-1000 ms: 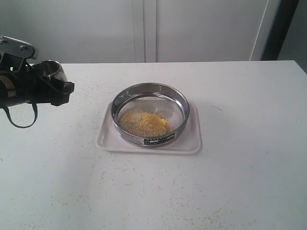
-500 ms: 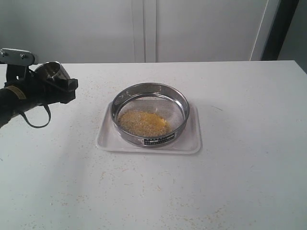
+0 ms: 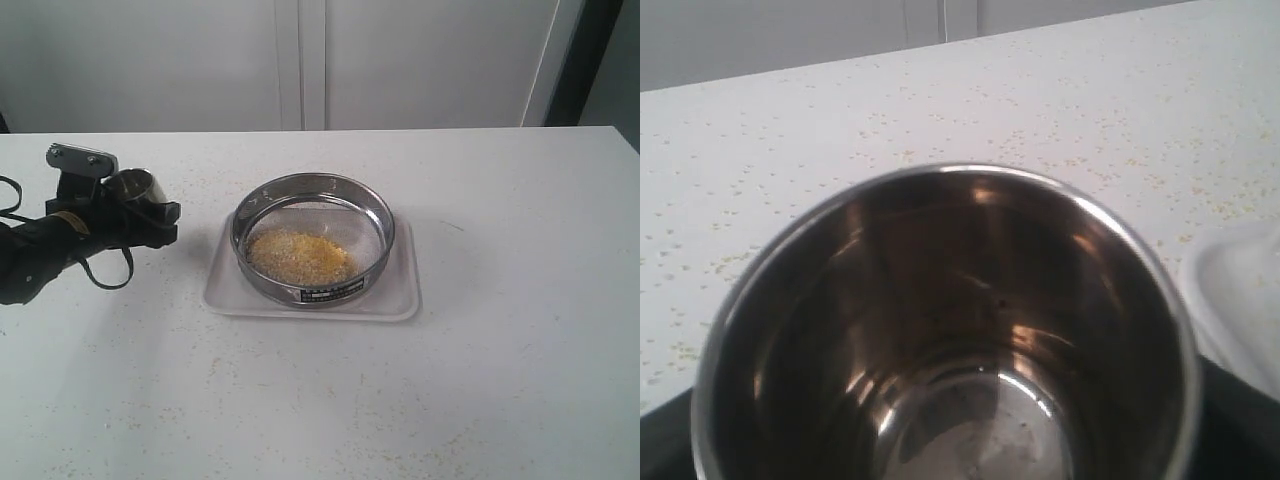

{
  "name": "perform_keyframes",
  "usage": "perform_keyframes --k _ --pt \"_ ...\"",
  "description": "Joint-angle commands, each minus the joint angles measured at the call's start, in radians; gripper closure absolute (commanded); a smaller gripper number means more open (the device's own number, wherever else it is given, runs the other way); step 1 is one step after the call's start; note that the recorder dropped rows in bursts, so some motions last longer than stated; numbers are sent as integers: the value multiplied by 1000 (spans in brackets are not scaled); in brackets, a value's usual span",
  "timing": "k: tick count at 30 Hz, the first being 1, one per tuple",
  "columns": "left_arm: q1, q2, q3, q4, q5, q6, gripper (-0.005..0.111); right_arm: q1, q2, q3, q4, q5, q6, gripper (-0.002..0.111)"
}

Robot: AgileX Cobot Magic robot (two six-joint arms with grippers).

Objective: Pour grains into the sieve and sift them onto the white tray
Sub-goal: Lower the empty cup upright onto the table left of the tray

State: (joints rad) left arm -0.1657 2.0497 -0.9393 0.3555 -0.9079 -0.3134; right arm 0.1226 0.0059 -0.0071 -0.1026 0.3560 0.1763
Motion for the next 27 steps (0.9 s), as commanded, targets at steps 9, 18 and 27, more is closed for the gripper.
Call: perform_keyframes --k 9,18,27 --pt "3 122 -130 -11 24 7 107 -4 -6 7 -1 -14 5 108" --pt "3 126 -139 -11 72 31 90 -4 -6 7 -1 -14 5 108" --pt "3 126 -139 -8 68 31 31 -4 -6 7 -1 -14 5 108"
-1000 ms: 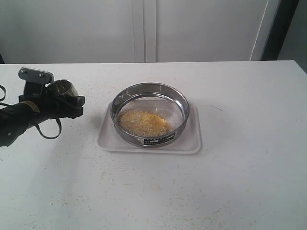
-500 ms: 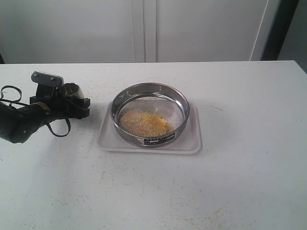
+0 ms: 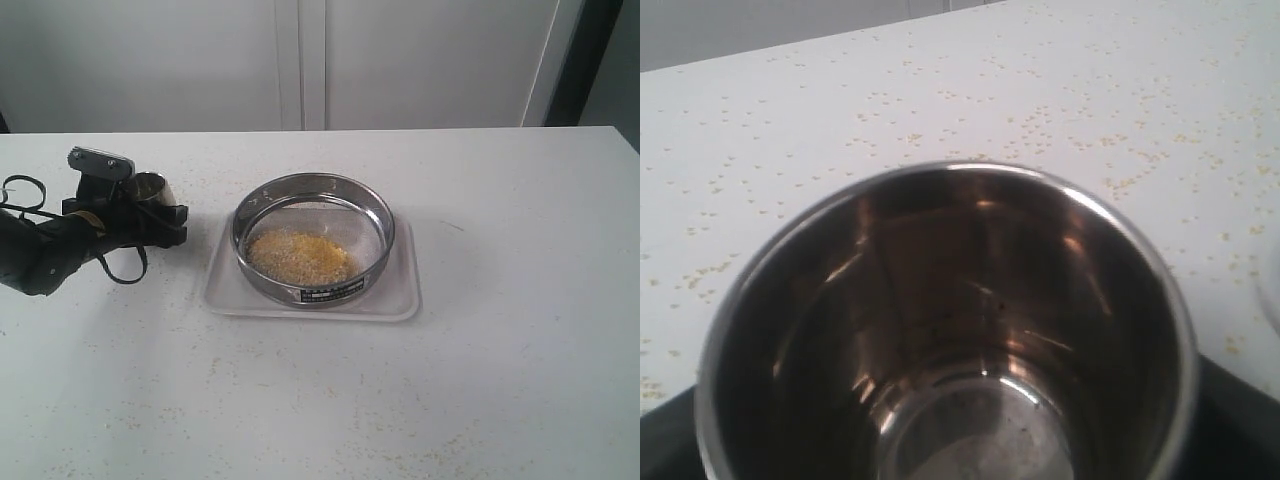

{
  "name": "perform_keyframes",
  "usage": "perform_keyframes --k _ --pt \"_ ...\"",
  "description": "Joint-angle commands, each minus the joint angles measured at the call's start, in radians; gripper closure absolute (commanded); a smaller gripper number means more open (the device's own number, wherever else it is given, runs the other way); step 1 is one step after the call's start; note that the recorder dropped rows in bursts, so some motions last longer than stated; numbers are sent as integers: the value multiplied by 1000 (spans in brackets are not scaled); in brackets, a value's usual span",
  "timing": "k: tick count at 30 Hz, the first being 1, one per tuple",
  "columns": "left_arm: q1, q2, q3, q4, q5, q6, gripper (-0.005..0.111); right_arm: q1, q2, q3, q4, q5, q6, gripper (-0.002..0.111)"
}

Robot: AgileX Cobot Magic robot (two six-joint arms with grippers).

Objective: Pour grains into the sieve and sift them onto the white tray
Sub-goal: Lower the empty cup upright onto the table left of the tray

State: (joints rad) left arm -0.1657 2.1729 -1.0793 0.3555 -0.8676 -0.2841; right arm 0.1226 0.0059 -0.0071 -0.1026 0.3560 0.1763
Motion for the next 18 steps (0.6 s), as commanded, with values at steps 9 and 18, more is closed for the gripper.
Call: perform_keyframes --k 9,18 --pt "3 3 1 -10 23 43 14 -4 -6 7 -1 -14 5 108" --pt "3 -51 1 -12 31 56 1 -4 -6 7 -1 -14 5 108"
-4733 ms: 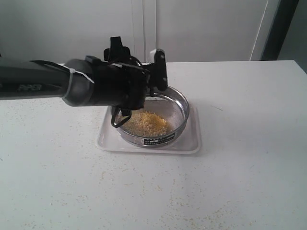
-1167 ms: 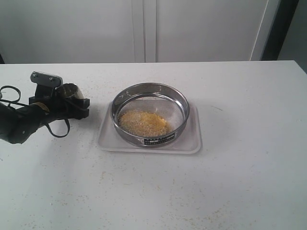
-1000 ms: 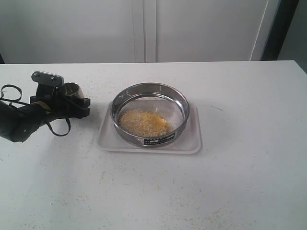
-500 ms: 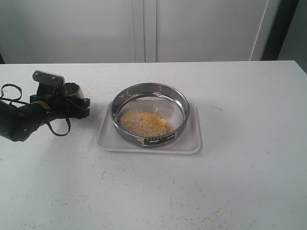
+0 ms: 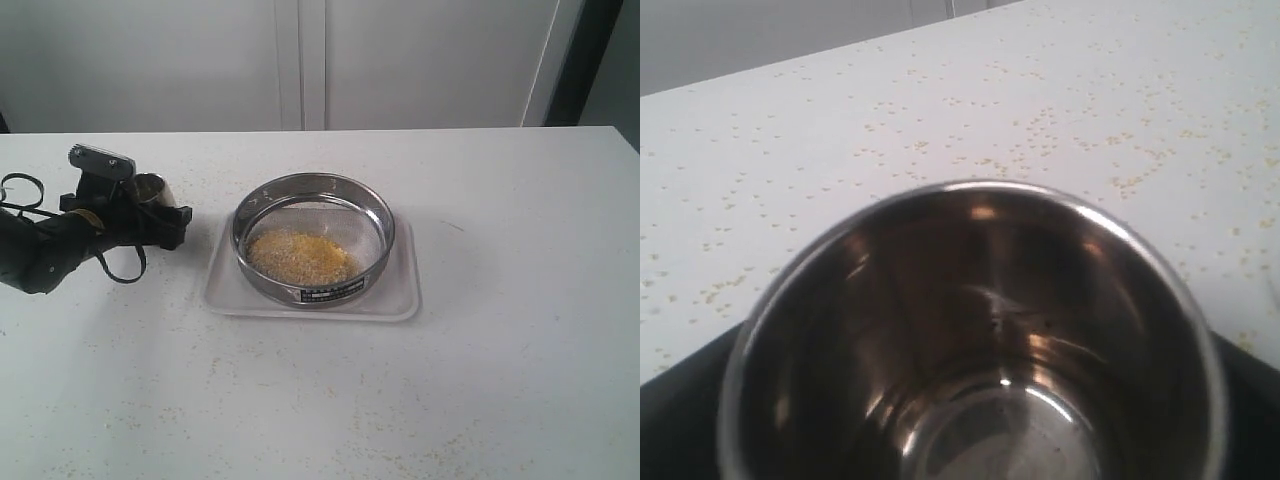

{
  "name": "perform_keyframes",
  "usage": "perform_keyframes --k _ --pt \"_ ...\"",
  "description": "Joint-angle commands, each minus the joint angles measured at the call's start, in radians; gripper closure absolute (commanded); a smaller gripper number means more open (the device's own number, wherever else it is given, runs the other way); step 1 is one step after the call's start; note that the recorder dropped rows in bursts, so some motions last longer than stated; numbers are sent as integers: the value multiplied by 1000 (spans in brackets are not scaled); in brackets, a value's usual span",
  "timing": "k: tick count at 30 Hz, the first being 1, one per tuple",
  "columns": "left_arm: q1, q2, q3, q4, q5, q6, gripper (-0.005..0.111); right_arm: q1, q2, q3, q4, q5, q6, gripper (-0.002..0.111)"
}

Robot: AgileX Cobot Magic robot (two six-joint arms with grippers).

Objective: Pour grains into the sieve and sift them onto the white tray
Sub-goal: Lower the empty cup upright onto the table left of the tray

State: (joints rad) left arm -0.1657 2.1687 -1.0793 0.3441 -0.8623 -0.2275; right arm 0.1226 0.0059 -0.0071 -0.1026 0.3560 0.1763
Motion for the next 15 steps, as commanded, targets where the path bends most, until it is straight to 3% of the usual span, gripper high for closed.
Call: perform_keyframes --k 1,6,15 --pt "3 -58 1 2 28 -1 1 -4 -6 7 -1 -14 5 108" --pt "3 -134 1 7 67 -16 1 -4 -6 7 -1 -14 5 108" --pt "3 -341 1 7 402 -149 3 -4 -6 7 -1 -14 5 108"
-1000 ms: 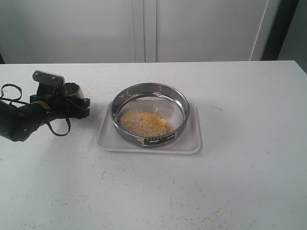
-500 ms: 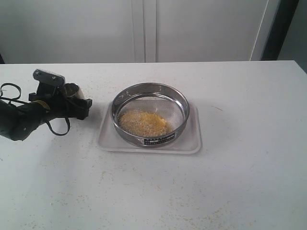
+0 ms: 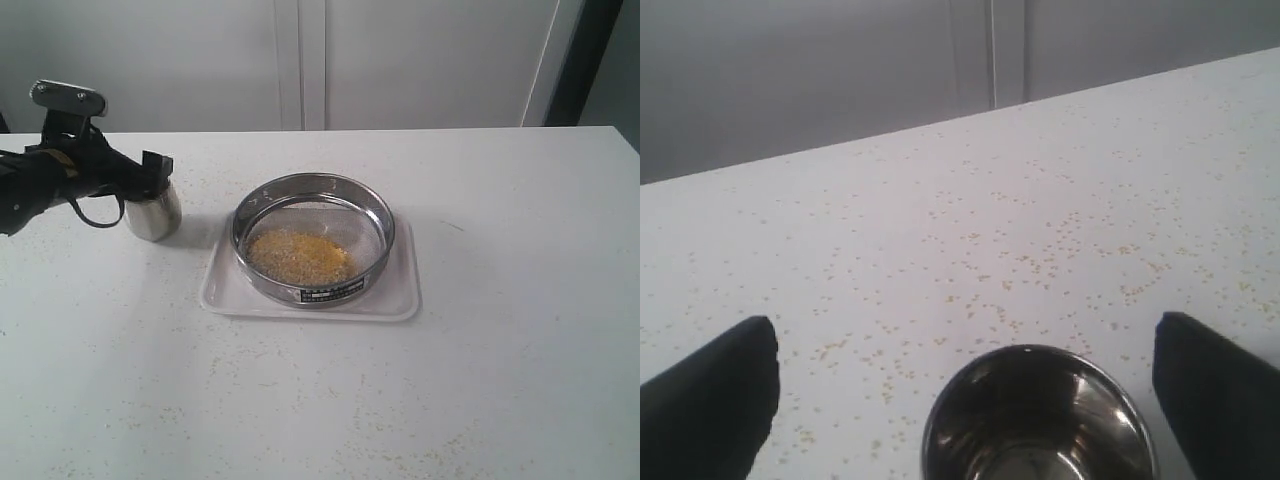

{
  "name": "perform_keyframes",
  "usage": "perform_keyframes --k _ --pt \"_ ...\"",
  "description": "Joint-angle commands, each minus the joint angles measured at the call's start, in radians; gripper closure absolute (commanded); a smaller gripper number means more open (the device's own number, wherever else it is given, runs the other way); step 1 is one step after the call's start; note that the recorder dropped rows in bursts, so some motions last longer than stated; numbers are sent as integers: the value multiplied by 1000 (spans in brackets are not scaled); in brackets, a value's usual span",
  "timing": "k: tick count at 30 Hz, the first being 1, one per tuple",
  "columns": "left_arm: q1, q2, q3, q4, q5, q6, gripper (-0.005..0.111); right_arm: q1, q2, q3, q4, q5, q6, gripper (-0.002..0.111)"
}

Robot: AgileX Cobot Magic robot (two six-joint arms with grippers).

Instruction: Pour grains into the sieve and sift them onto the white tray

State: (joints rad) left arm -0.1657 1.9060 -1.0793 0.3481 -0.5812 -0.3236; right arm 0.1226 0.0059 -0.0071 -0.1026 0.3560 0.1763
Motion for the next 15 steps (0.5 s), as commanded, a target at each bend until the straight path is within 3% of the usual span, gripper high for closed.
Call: perform_keyframes --k 1,4,11,15 --pt "3 -99 1 3 154 -71 4 -4 -6 7 -1 -14 5 108" --pt "3 -157 1 3 249 -132 16 -4 -6 7 -1 -14 5 108" --pt "3 -270 1 3 524 -211 70 -4 -6 7 -1 -14 5 108" --pt "3 -321 1 3 730 -218 94 -4 -6 7 -1 -14 5 108"
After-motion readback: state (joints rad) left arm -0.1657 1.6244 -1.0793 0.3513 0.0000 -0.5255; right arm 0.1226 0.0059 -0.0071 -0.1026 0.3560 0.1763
